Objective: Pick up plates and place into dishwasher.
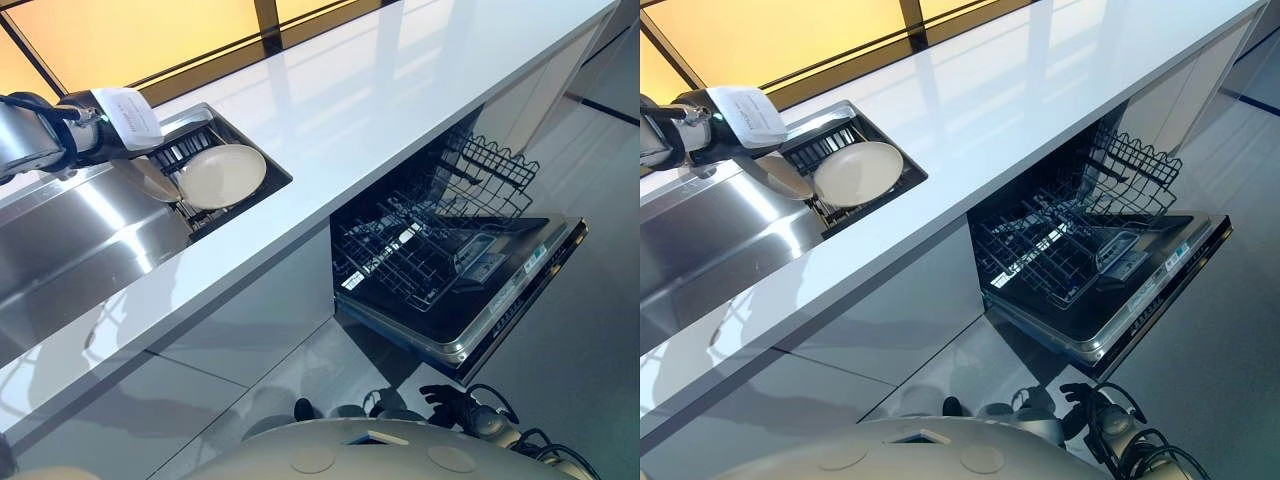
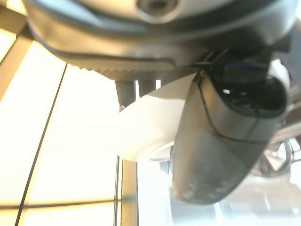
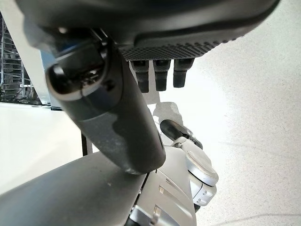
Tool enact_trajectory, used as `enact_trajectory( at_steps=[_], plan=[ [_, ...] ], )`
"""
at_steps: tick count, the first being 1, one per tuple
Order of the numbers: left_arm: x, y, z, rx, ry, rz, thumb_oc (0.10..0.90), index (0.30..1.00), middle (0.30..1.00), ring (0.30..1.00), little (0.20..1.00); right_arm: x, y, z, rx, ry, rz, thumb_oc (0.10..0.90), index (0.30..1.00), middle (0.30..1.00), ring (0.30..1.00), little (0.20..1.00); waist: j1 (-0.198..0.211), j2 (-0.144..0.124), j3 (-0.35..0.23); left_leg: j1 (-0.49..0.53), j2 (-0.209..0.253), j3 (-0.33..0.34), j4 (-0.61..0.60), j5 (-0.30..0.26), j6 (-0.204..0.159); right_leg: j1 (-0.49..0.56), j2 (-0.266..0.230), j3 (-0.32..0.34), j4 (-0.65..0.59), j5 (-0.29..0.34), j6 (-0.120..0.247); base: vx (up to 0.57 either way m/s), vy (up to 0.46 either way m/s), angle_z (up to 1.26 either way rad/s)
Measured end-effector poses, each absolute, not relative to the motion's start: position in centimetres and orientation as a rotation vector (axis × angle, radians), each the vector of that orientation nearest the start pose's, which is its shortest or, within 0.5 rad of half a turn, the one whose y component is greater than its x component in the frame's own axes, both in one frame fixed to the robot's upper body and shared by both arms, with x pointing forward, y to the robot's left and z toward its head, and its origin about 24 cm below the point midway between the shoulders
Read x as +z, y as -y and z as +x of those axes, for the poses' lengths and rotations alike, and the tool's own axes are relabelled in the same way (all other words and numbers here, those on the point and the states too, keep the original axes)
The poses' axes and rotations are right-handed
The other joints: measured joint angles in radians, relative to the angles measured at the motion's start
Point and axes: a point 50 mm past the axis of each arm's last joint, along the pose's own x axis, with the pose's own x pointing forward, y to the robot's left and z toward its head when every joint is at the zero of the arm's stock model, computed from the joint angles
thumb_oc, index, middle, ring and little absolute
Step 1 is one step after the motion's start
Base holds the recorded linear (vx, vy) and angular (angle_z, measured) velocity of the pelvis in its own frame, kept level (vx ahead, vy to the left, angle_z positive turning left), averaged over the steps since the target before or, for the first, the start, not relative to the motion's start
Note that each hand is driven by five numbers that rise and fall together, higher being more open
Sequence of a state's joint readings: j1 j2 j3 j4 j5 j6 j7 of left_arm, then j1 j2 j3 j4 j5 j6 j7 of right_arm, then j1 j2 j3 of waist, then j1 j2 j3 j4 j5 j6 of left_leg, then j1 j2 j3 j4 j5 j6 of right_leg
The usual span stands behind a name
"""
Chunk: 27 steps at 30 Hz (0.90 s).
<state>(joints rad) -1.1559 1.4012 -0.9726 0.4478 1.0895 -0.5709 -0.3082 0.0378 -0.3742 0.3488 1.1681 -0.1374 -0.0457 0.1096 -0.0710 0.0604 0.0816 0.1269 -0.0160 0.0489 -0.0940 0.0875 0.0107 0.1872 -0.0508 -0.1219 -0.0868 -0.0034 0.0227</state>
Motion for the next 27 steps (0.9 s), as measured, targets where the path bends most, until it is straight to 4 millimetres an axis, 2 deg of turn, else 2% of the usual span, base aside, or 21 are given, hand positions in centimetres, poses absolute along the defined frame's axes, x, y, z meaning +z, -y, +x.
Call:
enact_trajectory(
  at_steps=[5,10,14,18,21,24,26,27],
  plan=[
    [23.7,-33.3,31.2,0.865,0.525,-3.362,0.100,0.300,0.300,0.300,0.200,-15.3,25.9,8.1,0.280,-1.244,-0.574,0.800,0.900,0.900,0.900,0.900,0.009,0.005,-0.003,0.001,0.000,-0.003,0.000,0.000,0.000,0.001,0.000,-0.001,-0.001,0.000,0.000,0.00,0.000,0.00],
    [23.6,-35.0,30.5,0.867,0.655,-3.358,0.100,0.300,0.300,0.300,0.200,-15.4,26.0,7.7,0.280,-1.258,-0.572,0.800,0.900,0.900,0.900,0.900,0.023,0.006,-0.003,0.004,-0.002,-0.014,0.000,0.000,0.000,0.012,-0.002,-0.011,-0.003,0.000,0.000,-0.01,0.011,0.05],
    [24.3,-36.0,29.8,0.830,0.686,-3.436,0.100,0.300,0.300,0.300,0.200,-15.4,26.0,7.5,0.270,-1.257,-0.577,0.800,0.900,0.900,0.900,0.900,0.026,0.006,-0.003,-0.001,-0.002,-0.026,-0.001,0.001,-0.001,0.013,-0.002,-0.025,-0.004,-0.001,0.000,0.00,0.002,0.10],
    [26.4,-34.6,30.2,0.628,0.440,-3.750,0.100,0.300,0.300,0.300,0.200,-15.3,25.8,6.5,0.244,-1.227,-0.565,0.800,0.900,0.900,0.900,0.900,0.064,0.007,-0.003,-0.006,-0.003,-0.030,0.000,0.003,-0.002,0.011,-0.001,-0.031,-0.003,-0.001,0.000,0.01,-0.008,0.07],
    [28.4,-32.9,30.1,0.407,0.095,-4.037,0.100,0.300,0.300,0.300,0.200,-14.4,25.4,6.9,0.284,-1.148,-0.541,0.800,0.900,0.900,0.900,0.900,0.066,0.006,-0.003,-0.018,-0.005,-0.032,-0.001,0.004,-0.005,0.001,0.002,-0.030,-0.002,0.000,0.000,-0.01,-0.005,0.04],
    [29.1,-32.4,30.1,0.259,-0.154,-4.251,0.100,0.300,0.300,0.300,0.200,-13.1,24.1,9.6,0.301,-1.025,-0.370,0.800,0.900,0.900,0.900,0.900,0.044,0.005,-0.004,-0.019,-0.002,-0.028,-0.001,0.005,-0.006,-0.005,0.005,-0.023,0.000,0.000,-0.001,-0.01,0.004,-0.09],
    [29.1,-31.6,30.3,0.235,-0.293,-4.351,0.100,0.300,0.300,0.300,0.200,-11.9,22.2,12.0,0.327,-0.912,-0.220,0.800,0.900,0.900,0.900,0.900,0.033,0.006,-0.004,-0.020,0.000,-0.025,-0.001,0.006,-0.008,-0.006,0.007,-0.021,-0.001,0.001,-0.002,0.00,-0.001,-0.02],
    [29.0,-31.0,30.5,0.271,-0.405,-4.385,0.100,0.300,0.300,0.300,0.200,-11.2,20.5,13.3,0.346,-0.839,-0.102,0.800,0.900,0.900,0.900,0.900,0.031,0.006,-0.004,-0.020,0.000,-0.024,-0.001,0.006,-0.009,-0.006,0.009,-0.022,-0.001,0.002,-0.003,0.00,0.000,0.00]
  ],
)
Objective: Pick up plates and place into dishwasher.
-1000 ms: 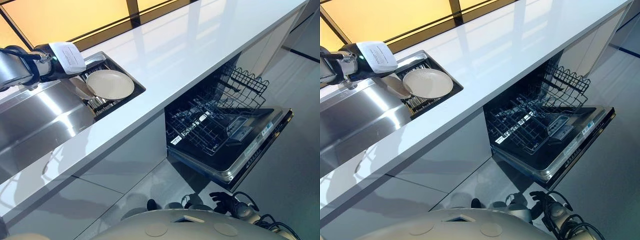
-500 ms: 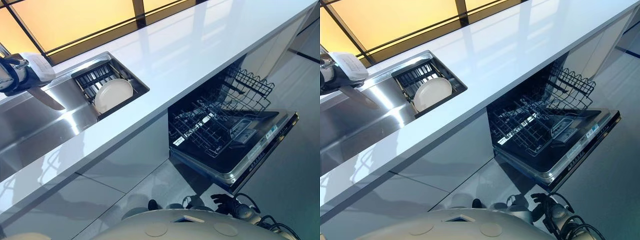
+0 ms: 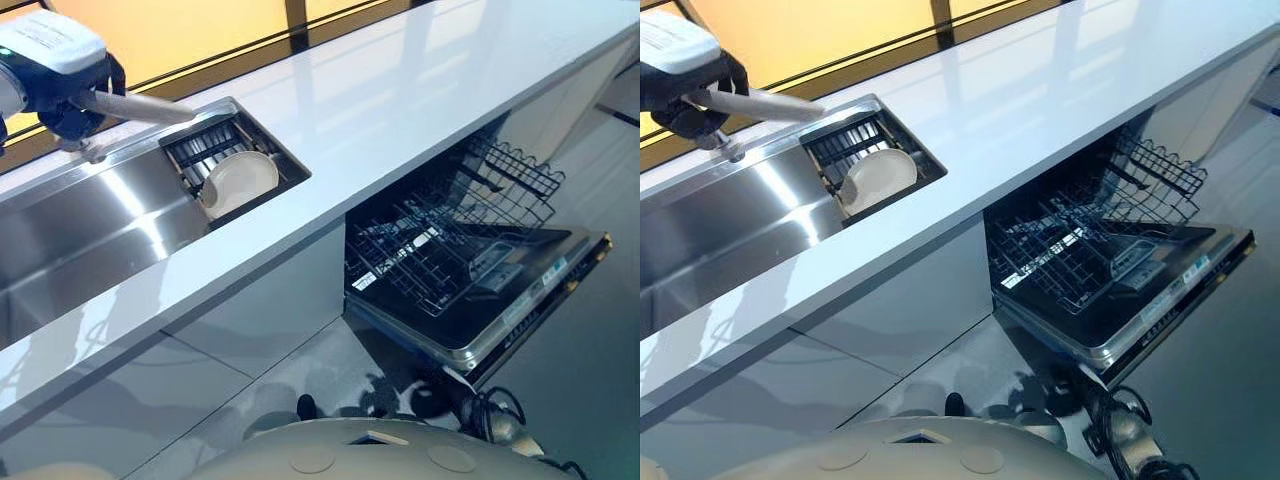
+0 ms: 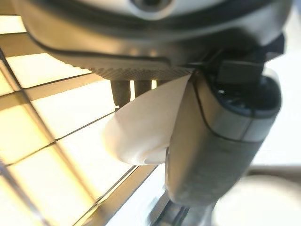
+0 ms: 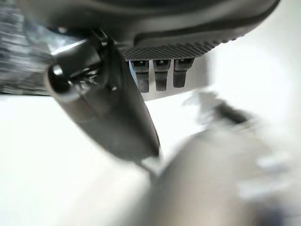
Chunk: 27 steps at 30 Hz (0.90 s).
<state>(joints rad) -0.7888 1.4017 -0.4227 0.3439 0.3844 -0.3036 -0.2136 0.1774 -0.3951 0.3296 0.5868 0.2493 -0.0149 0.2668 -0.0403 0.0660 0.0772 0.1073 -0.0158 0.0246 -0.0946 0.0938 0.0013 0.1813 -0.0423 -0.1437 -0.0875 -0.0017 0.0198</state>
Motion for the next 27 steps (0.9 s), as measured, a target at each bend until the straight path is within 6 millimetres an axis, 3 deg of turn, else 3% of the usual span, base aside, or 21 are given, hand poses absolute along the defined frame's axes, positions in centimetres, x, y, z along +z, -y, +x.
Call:
enact_trajectory(
  at_steps=[4,7,10,11,14,18,23,27],
  plan=[
    [28.0,-29.3,30.2,-0.134,0.284,1.755,0.100,0.300,0.300,0.300,0.200,-8.3,16.2,16.7,0.385,-0.625,0.209,0.800,0.900,0.900,0.900,0.900,-0.005,0.005,-0.003,0.000,-0.001,0.001,0.001,0.004,0.005,0.000,0.001,0.000,-0.001,0.000,0.000,0.00,0.003,0.00],
    [26.9,-28.7,29.5,-0.129,0.340,1.679,0.100,0.300,0.300,0.300,0.200,-5.8,14.9,18.5,0.388,-0.476,0.269,0.800,0.900,0.900,0.900,0.900,-0.007,0.004,-0.004,0.000,-0.001,0.008,0.002,0.001,0.008,-0.002,-0.001,0.008,-0.003,0.000,0.000,-0.02,0.022,-0.05],
    [25.4,-28.9,28.6,-0.104,0.346,1.612,0.100,0.300,0.300,0.300,0.200,-2.5,14.9,19.9,0.376,-0.318,0.128,0.800,0.900,0.900,0.900,0.900,-0.010,0.003,-0.004,0.000,-0.001,0.025,0.003,-0.005,0.010,-0.010,-0.003,0.028,-0.003,0.000,0.003,-0.03,0.037,-0.18],
    [24.3,-29.2,28.0,-0.091,0.343,1.570,0.100,0.300,0.300,0.300,0.200,-0.1,15.4,20.6,0.346,-0.198,0.015,0.800,0.900,0.900,0.900,0.900,-0.015,0.003,-0.004,-0.001,-0.001,0.033,0.002,-0.007,0.011,-0.014,-0.003,0.036,-0.003,0.001,0.004,-0.02,0.032,-0.21],
    [22.2,-29.2,27.2,-0.113,0.311,1.523,0.100,0.300,0.300,0.300,0.200,4.6,17.5,21.9,0.208,0.031,-0.152,0.800,0.900,0.900,0.900,0.900,-0.017,0.001,-0.004,0.000,-0.001,0.050,0.002,-0.010,0.013,-0.019,-0.004,0.054,-0.003,0.004,0.008,-0.02,0.037,-0.16],
    [20.2,-27.5,26.6,-0.161,0.328,1.448,0.100,0.300,0.300,0.300,0.200,9.9,20.4,23.1,-0.051,0.321,-0.271,0.800,0.900,0.900,0.900,0.900,-0.016,0.000,-0.004,0.002,-0.001,0.059,0.000,-0.012,0.014,-0.022,-0.005,0.064,-0.003,0.005,0.010,-0.02,0.033,-0.07],
    [21.1,-24.8,26.1,-0.201,0.462,1.411,0.100,0.300,0.300,0.300,0.200,15.2,20.4,23.0,-0.211,0.692,-0.360,0.800,0.900,0.900,0.900,0.900,-0.015,0.001,-0.003,0.001,0.000,0.063,0.001,-0.012,0.014,-0.024,-0.003,0.071,-0.003,0.005,0.010,-0.01,0.010,-0.04],
    [23.2,-23.1,26.2,-0.223,0.576,1.396,0.100,0.300,0.300,0.300,0.200,18.9,18.7,22.3,-0.138,0.945,-0.446,0.800,0.900,0.900,0.900,0.900,-0.014,0.000,-0.003,0.001,0.000,0.059,0.001,-0.012,0.013,-0.021,-0.003,0.067,-0.003,0.005,0.010,-0.01,-0.003,0.02]
  ],
)
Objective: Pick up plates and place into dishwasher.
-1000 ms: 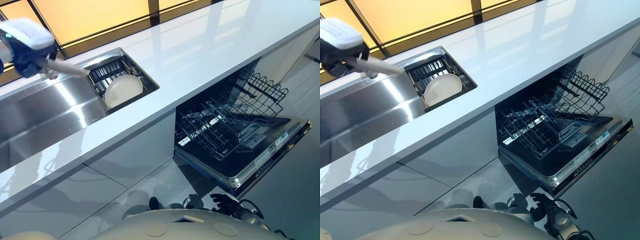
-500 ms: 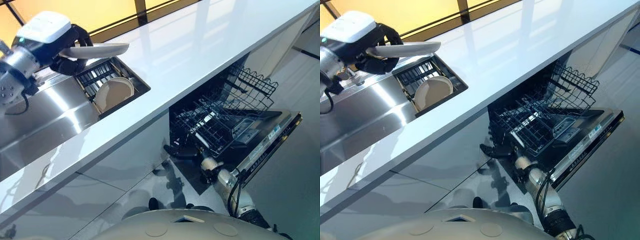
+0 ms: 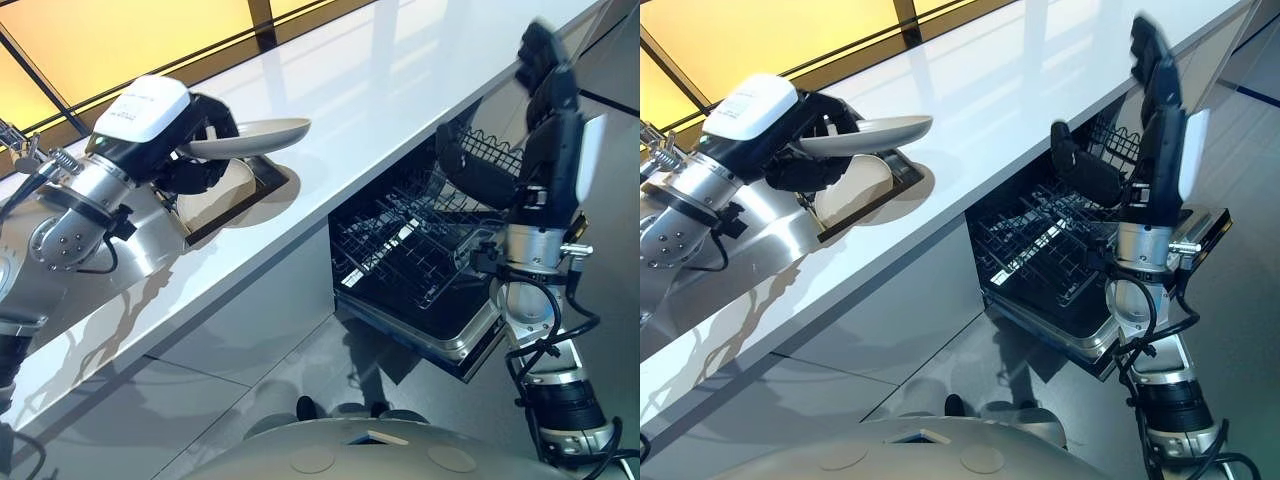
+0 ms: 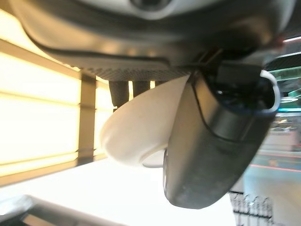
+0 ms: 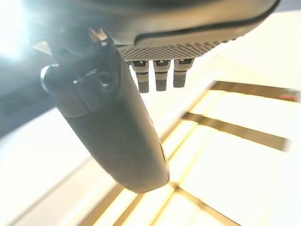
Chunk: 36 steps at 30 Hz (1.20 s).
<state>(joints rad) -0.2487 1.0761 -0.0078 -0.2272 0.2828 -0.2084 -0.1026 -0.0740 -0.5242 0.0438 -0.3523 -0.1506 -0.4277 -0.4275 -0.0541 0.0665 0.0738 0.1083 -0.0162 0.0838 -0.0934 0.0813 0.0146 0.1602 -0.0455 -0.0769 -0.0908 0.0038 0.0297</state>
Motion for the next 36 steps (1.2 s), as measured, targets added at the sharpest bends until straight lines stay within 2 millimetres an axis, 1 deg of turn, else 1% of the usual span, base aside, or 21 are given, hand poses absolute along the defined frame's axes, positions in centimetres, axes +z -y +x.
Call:
enact_trajectory(
  at_steps=[2,3,5,8,11,14,19,20,21,22,25,27,28,29,30,31,33,36],
  plan=[
    [24.1,-22.4,26.3,-0.238,0.620,1.385,0.100,0.300,0.300,0.300,0.200,20.2,18.0,22.3,-0.038,1.004,-0.509,0.800,0.900,0.900,0.900,0.900,0.002,-0.001,0.000,0.000,0.000,-0.003,0.000,0.000,0.000,0.002,0.000,-0.005,0.000,0.000,0.000,-0.01,-0.012,0.07],
    [24.6,-21.8,26.4,-0.252,0.651,1.378,0.100,0.300,0.300,0.300,0.200,20.9,17.4,22.3,0.034,1.030,-0.585,0.800,0.900,0.900,0.900,0.900,0.004,-0.001,0.001,0.000,-0.001,-0.006,0.000,0.000,0.000,0.003,-0.001,-0.010,0.000,0.000,0.000,0.00,-0.018,0.10],
    [25.1,-21.0,26.4,-0.278,0.687,1.365,0.100,0.300,0.300,0.300,0.200,21.3,16.7,22.6,0.150,1.026,-0.689,0.800,0.900,0.900,0.900,0.900,0.007,-0.003,0.002,0.000,-0.001,-0.009,0.000,0.000,0.000,0.005,-0.001,-0.013,0.000,0.000,0.000,0.00,-0.017,0.07],
    [25.8,-19.8,25.9,-0.314,0.754,1.357,0.100,0.300,0.300,0.300,0.200,21.4,16.2,23.1,0.298,0.954,-0.836,0.800,0.900,0.900,0.900,0.900,0.011,-0.014,0.009,0.000,-0.001,-0.011,0.000,0.001,0.000,0.006,0.000,-0.015,0.000,0.000,0.000,0.00,-0.006,0.01],
    [26.7,-18.8,25.3,-0.341,0.823,1.371,0.100,0.300,0.300,0.300,0.200,21.3,16.6,23.8,0.387,0.843,-0.978,0.800,0.900,0.900,0.900,0.900,0.023,-0.029,0.018,-0.001,-0.002,-0.011,0.001,0.001,0.000,0.006,-0.001,-0.015,0.000,0.000,0.000,0.02,-0.017,0.00],
    [27.0,-18.5,25.4,-0.349,0.835,1.376,0.100,0.300,0.300,0.300,0.200,21.8,16.6,24.2,0.410,0.813,-1.003,0.800,0.900,0.900,0.900,0.900,0.024,-0.038,0.024,-0.001,-0.003,-0.011,0.003,0.001,0.000,0.005,-0.002,-0.015,0.000,0.000,0.000,0.01,-0.008,0.00],
    [27.0,-17.6,25.6,-0.400,0.841,1.389,0.100,0.300,0.300,0.300,0.200,23.4,16.1,24.5,0.456,0.833,-1.022,0.800,0.900,0.900,0.900,0.900,0.024,-0.048,0.030,-0.001,-0.003,-0.012,0.004,0.001,0.000,0.006,-0.002,-0.015,0.000,0.000,0.000,0.02,-0.011,0.00],
    [27.0,-17.4,25.6,-0.411,0.841,1.392,0.100,0.300,0.300,0.300,0.200,23.6,16.0,24.6,0.465,0.833,-1.020,0.712,0.825,0.825,0.825,0.812,0.024,-0.049,0.031,-0.001,-0.003,-0.012,0.004,0.001,0.000,0.006,-0.002,-0.015,0.000,0.000,0.000,0.03,-0.020,0.00],
    [26.9,-17.3,25.6,-0.421,0.839,1.396,0.100,0.300,0.300,0.300,0.200,23.8,15.7,24.7,0.478,0.835,-1.012,0.221,0.404,0.404,0.404,0.321,0.024,-0.049,0.031,-0.001,-0.003,-0.012,0.004,0.001,0.000,0.006,-0.002,-0.015,0.000,0.000,0.000,0.04,-0.021,0.00],
    [26.9,-17.3,25.6,-0.429,0.838,1.396,0.100,0.300,0.300,0.300,0.200,23.8,15.5,24.7,0.495,0.835,-1.003,0.100,0.300,0.300,0.300,0.200,0.024,-0.049,0.031,-0.001,-0.003,-0.012,0.004,0.001,0.000,0.006,-0.001,-0.015,0.000,0.000,0.000,0.03,-0.019,0.00],
    [26.4,-17.0,25.7,-0.462,0.821,1.395,0.100,0.300,0.300,0.300,0.200,23.8,15.4,25.0,0.496,0.815,-0.971,0.100,0.300,0.300,0.300,0.200,0.025,-0.050,0.031,0.000,-0.003,-0.013,0.004,0.001,0.000,0.007,-0.001,-0.016,0.000,0.000,0.000,0.05,-0.016,0.01],
    [26.2,-16.9,25.7,-0.485,0.806,1.364,0.100,0.300,0.300,0.300,0.200,23.6,15.5,25.3,0.474,0.793,-0.934,0.100,0.300,0.300,0.300,0.200,0.027,-0.053,0.033,0.000,-0.003,-0.014,0.004,0.001,0.001,0.008,-0.001,-0.017,0.000,0.000,0.000,0.06,-0.014,0.02],
    [26.2,-16.9,25.9,-0.473,0.793,1.318,0.421,0.575,0.575,0.575,0.521,23.3,15.6,25.5,0.460,0.776,-0.902,0.100,0.300,0.300,0.300,0.200,0.028,-0.055,0.034,0.000,-0.003,-0.016,0.004,0.001,0.001,0.009,-0.001,-0.018,0.000,0.000,0.000,0.05,-0.014,0.03],
    [26.2,-16.9,26.0,-0.472,0.789,1.306,0.501,0.644,0.644,0.644,0.601,23.1,15.6,25.4,0.455,0.777,-0.886,0.100,0.300,0.300,0.300,0.200,0.029,-0.056,0.035,0.000,-0.003,-0.017,0.004,0.001,0.001,0.009,-0.001,-0.019,0.000,0.000,0.000,0.05,-0.017,0.04],
    [26.2,-16.9,26.0,-0.479,0.777,1.289,0.701,0.815,0.815,0.815,0.801,22.9,15.6,25.4,0.448,0.773,-0.871,0.100,0.300,0.300,0.300,0.200,0.030,-0.057,0.035,0.001,-0.003,-0.019,0.004,0.001,0.001,0.010,-0.001,-0.020,0.000,0.000,0.000,0.05,-0.018,0.03],
    [26.1,-16.9,26.0,-0.486,0.770,1.284,0.800,0.900,0.900,0.900,0.900,22.6,15.7,25.4,0.440,0.768,-0.859,0.100,0.300,0.300,0.300,0.200,0.031,-0.058,0.036,0.000,-0.004,-0.020,0.004,0.001,0.001,0.010,-0.002,-0.021,0.000,0.000,0.000,0.06,-0.020,0.03],
    [25.8,-17.0,26.1,-0.506,0.749,1.254,0.800,0.900,0.900,0.900,0.900,22.1,15.9,25.3,0.426,0.750,-0.853,0.100,0.300,0.300,0.300,0.200,0.034,-0.059,0.037,0.001,-0.004,-0.024,0.004,0.002,0.001,0.012,-0.002,-0.024,0.000,-0.001,0.001,0.06,-0.018,0.06],
    [24.5,-17.2,26.2,-0.546,0.679,1.118,0.800,0.900,0.900,0.900,0.900,21.4,16.1,25.4,0.409,0.730,-0.854,0.100,0.300,0.300,0.300,0.200,0.034,-0.060,0.037,0.001,-0.005,-0.036,0.004,0.002,0.001,0.015,-0.002,-0.032,0.000,-0.001,0.001,0.05,-0.015,0.06]
  ],
)
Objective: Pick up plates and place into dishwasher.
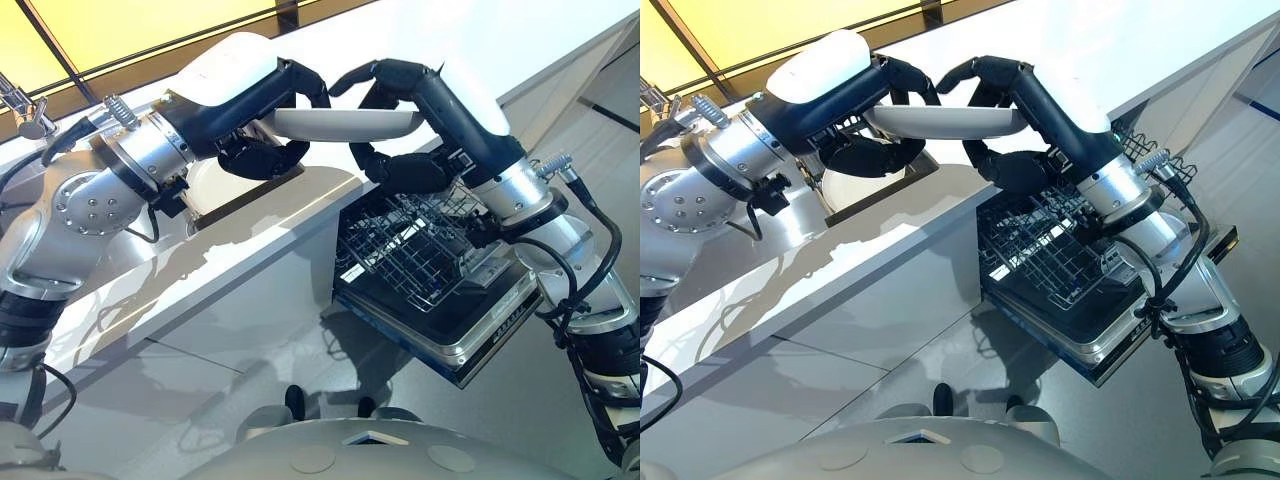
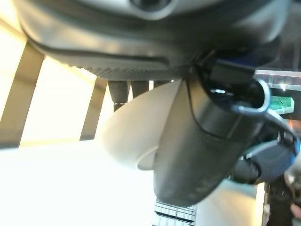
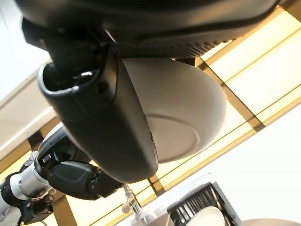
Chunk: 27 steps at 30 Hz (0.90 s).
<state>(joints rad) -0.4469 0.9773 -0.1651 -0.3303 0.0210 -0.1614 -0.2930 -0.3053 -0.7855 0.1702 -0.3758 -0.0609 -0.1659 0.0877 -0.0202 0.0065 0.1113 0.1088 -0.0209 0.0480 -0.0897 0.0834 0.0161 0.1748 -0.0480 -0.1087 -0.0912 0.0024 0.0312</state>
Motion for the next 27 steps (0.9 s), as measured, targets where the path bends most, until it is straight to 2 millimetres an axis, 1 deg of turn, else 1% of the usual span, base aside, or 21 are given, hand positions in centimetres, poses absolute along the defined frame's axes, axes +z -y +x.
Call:
enact_trajectory(
  at_steps=[2,4,6,8,11,12,15,16,18,23,24,25,26,27],
  plan=[
    [23.7,-17.1,26.2,-0.551,0.658,1.020,0.800,0.900,0.900,0.900,0.900,20.9,16.1,25.5,0.384,0.725,-0.842,0.100,0.300,0.300,0.300,0.200,0.001,-0.001,0.000,0.001,-0.001,-0.001,0.000,0.001,0.000,0.004,0.000,-0.009,0.000,-0.001,0.001,0.05,-0.013,0.09],
    [23.1,-17.3,26.1,-0.538,0.648,0.966,0.800,0.900,0.900,0.900,0.900,20.3,16.4,25.5,0.351,0.713,-0.840,0.100,0.300,0.300,0.300,0.200,0.008,-0.001,0.000,0.001,-0.001,-0.003,0.000,0.002,0.000,0.004,0.000,-0.011,0.000,-0.002,0.002,0.08,-0.009,0.05],
    [22.5,-18.1,26.0,-0.499,0.630,0.931,0.800,0.900,0.900,0.900,0.900,19.5,17.5,25.9,0.265,0.681,-0.813,0.100,0.300,0.300,0.300,0.200,0.015,-0.001,0.000,0.001,-0.001,-0.007,0.000,0.002,0.000,0.005,0.000,-0.013,0.000,-0.002,0.002,0.08,-0.006,0.04],
    [21.9,-19.3,25.9,-0.451,0.593,0.921,0.800,0.900,0.900,0.900,0.900,18.9,19.6,26.3,0.137,0.636,-0.785,0.100,0.300,0.300,0.300,0.200,0.020,-0.001,0.000,0.000,-0.002,-0.012,-0.002,0.002,0.000,0.007,-0.001,-0.015,0.000,-0.004,0.004,0.05,-0.011,0.08],
    [20.6,-22.2,26.1,-0.320,0.509,0.922,0.800,0.900,0.900,0.900,0.900,17.8,23.7,26.7,-0.091,0.551,-0.784,0.100,0.300,0.300,0.300,0.200,0.030,0.000,0.001,-0.003,-0.005,-0.020,-0.004,0.003,0.001,0.009,-0.003,-0.022,0.000,-0.004,0.004,0.05,-0.016,0.08],
    [20.4,-22.7,26.2,-0.294,0.493,0.927,0.800,0.900,0.900,0.900,0.900,17.6,24.5,26.7,-0.131,0.534,-0.784,0.100,0.300,0.300,0.300,0.200,0.033,0.000,0.001,-0.004,-0.005,-0.024,-0.004,0.003,0.001,0.009,-0.004,-0.023,0.000,-0.005,0.005,0.05,-0.023,0.09],
    [19.1,-26.3,26.2,-0.134,0.393,0.944,0.800,0.900,0.900,0.900,0.900,16.2,28.6,26.1,-0.332,0.440,-0.781,0.100,0.300,0.300,0.300,0.200,0.037,0.003,0.003,-0.010,-0.011,-0.031,-0.003,0.006,0.006,0.007,-0.008,-0.037,0.000,-0.006,0.007,0.05,-0.029,0.11],
    [18.7,-27.3,26.0,-0.090,0.365,0.943,0.800,0.900,0.900,0.900,0.900,15.8,29.6,25.9,-0.382,0.411,-0.779,0.100,0.300,0.300,0.300,0.200,0.039,0.003,0.003,-0.011,-0.013,-0.033,-0.003,0.008,0.007,0.008,-0.010,-0.038,0.000,-0.007,0.008,0.06,-0.041,0.06],
    [18.2,-28.9,25.8,-0.018,0.325,0.946,0.800,0.900,0.900,0.900,0.900,14.8,31.0,25.4,-0.473,0.362,-0.759,0.100,0.300,0.300,0.300,0.200,0.044,0.003,0.003,-0.012,-0.015,-0.037,-0.003,0.008,0.009,0.008,-0.012,-0.040,0.000,-0.008,0.009,0.06,-0.051,0.05],
    [17.3,-31.5,25.7,0.121,0.268,0.922,0.800,0.900,0.900,0.900,0.900,12.8,33.4,25.0,-0.608,0.251,-0.704,0.100,0.300,0.300,0.300,0.200,0.046,0.000,0.005,-0.011,-0.015,-0.049,-0.003,0.010,0.009,0.014,-0.012,-0.044,-0.001,-0.009,0.011,0.06,-0.054,0.07],
    [17.2,-32.0,25.4,0.145,0.262,0.912,0.800,0.900,0.900,0.900,0.900,12.1,34.1,24.7,-0.642,0.212,-0.686,0.100,0.300,0.300,0.300,0.200,0.044,-0.003,0.007,-0.009,-0.015,-0.051,-0.004,0.010,0.009,0.018,-0.012,-0.043,-0.001,-0.011,0.013,0.08,-0.061,0.10],
    [17.0,-32.5,24.9,0.166,0.257,0.905,0.800,0.900,0.900,0.900,0.900,11.0,35.2,24.2,-0.700,0.147,-0.630,0.100,0.300,0.300,0.300,0.200,0.045,-0.005,0.010,-0.004,-0.015,-0.053,-0.004,0.010,0.009,0.024,-0.012,-0.043,-0.001,-0.012,0.015,0.06,-0.047,0.08],
    [16.9,-32.8,24.7,0.173,0.250,0.907,0.800,0.900,0.900,0.900,0.900,10.5,35.6,24.0,-0.733,0.117,-0.591,0.100,0.300,0.300,0.300,0.200,0.046,-0.006,0.011,-0.002,-0.016,-0.054,-0.004,0.010,0.009,0.027,-0.012,-0.043,-0.001,-0.012,0.015,0.08,-0.057,0.05],
    [16.6,-33.1,24.3,0.182,0.234,0.907,0.800,0.900,0.900,0.900,0.900,9.4,36.4,23.4,-0.800,0.059,-0.525,0.100,0.300,0.300,0.300,0.200,0.047,-0.006,0.011,-0.001,-0.017,-0.055,-0.004,0.010,0.009,0.028,-0.013,-0.043,-0.001,-0.014,0.013,0.08,-0.056,0.04]
  ],
)
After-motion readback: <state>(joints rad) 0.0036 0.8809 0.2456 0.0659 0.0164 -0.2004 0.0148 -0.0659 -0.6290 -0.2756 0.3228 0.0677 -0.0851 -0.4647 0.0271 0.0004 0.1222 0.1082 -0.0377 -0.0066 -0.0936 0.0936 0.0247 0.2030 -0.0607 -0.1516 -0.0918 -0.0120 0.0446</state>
